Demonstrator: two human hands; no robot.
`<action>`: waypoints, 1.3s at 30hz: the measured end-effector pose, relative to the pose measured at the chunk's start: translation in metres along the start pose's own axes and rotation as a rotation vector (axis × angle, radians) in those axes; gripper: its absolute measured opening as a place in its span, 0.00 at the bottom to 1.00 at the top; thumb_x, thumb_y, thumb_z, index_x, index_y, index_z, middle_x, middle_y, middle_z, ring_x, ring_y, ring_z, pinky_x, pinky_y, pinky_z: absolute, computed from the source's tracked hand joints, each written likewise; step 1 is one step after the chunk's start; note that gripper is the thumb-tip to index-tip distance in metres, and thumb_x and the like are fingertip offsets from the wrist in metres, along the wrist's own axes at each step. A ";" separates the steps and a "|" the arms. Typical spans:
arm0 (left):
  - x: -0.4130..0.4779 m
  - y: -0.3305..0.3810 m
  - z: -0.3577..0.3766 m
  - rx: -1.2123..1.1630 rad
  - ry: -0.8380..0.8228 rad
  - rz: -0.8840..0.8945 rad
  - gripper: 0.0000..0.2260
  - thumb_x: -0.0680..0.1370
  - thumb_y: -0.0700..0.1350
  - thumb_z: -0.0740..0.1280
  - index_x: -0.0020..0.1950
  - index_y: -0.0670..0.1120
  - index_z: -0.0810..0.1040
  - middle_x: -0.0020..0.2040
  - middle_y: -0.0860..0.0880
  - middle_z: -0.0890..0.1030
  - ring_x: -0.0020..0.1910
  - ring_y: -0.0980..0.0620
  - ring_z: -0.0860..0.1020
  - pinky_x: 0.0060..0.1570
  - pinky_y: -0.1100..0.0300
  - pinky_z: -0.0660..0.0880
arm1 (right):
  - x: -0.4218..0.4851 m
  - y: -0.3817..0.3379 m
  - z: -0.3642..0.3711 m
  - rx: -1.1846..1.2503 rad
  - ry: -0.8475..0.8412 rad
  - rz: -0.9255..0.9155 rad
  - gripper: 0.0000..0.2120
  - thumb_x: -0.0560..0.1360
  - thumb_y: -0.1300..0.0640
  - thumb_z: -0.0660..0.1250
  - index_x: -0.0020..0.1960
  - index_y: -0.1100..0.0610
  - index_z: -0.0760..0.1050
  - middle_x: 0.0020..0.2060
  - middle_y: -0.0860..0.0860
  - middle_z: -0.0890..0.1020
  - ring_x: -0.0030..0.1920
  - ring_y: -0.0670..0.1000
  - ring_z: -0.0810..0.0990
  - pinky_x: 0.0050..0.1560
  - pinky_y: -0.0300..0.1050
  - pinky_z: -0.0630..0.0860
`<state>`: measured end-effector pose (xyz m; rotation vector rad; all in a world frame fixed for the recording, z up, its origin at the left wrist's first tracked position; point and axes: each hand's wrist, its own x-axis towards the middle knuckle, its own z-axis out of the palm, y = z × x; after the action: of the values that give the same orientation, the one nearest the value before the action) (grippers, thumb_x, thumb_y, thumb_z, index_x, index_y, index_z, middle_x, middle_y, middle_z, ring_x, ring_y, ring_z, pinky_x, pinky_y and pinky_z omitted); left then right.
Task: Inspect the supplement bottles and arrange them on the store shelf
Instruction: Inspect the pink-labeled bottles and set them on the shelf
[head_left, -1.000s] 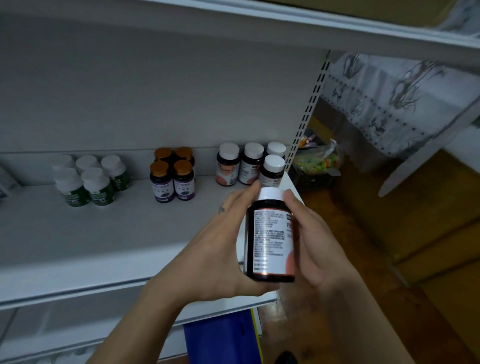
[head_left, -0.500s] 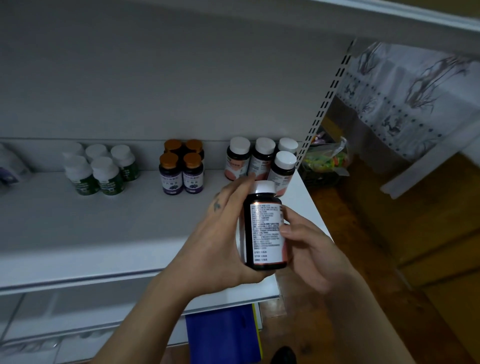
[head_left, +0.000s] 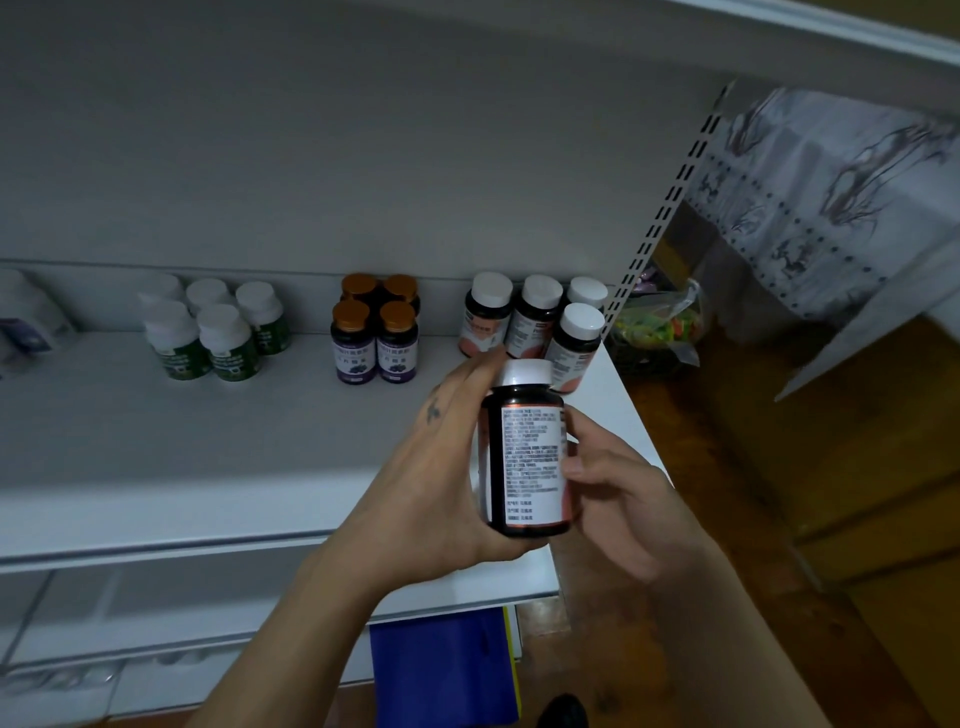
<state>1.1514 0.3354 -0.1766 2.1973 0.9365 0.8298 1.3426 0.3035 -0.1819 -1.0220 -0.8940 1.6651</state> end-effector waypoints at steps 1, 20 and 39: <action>-0.001 0.000 0.000 -0.002 0.003 0.003 0.56 0.59 0.57 0.82 0.76 0.62 0.48 0.71 0.72 0.53 0.72 0.69 0.56 0.66 0.79 0.55 | 0.000 0.000 0.000 -0.002 -0.002 -0.002 0.32 0.66 0.58 0.68 0.70 0.60 0.71 0.61 0.66 0.77 0.63 0.64 0.75 0.69 0.66 0.65; -0.006 -0.001 -0.001 0.006 0.015 0.035 0.60 0.61 0.54 0.82 0.73 0.67 0.36 0.64 0.84 0.43 0.67 0.80 0.46 0.62 0.83 0.49 | 0.011 0.009 0.009 0.112 -0.051 -0.016 0.30 0.63 0.62 0.71 0.65 0.57 0.76 0.58 0.63 0.80 0.59 0.61 0.79 0.63 0.60 0.74; -0.014 -0.008 -0.009 -0.024 0.010 -0.025 0.60 0.57 0.54 0.83 0.74 0.66 0.42 0.70 0.66 0.51 0.66 0.68 0.62 0.59 0.77 0.67 | 0.003 0.005 0.029 -0.328 0.119 -0.134 0.24 0.65 0.55 0.75 0.60 0.47 0.77 0.55 0.50 0.83 0.58 0.52 0.81 0.51 0.47 0.81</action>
<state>1.1341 0.3315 -0.1810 2.1588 0.9526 0.8372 1.3133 0.3019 -0.1763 -1.2387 -1.1540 1.3580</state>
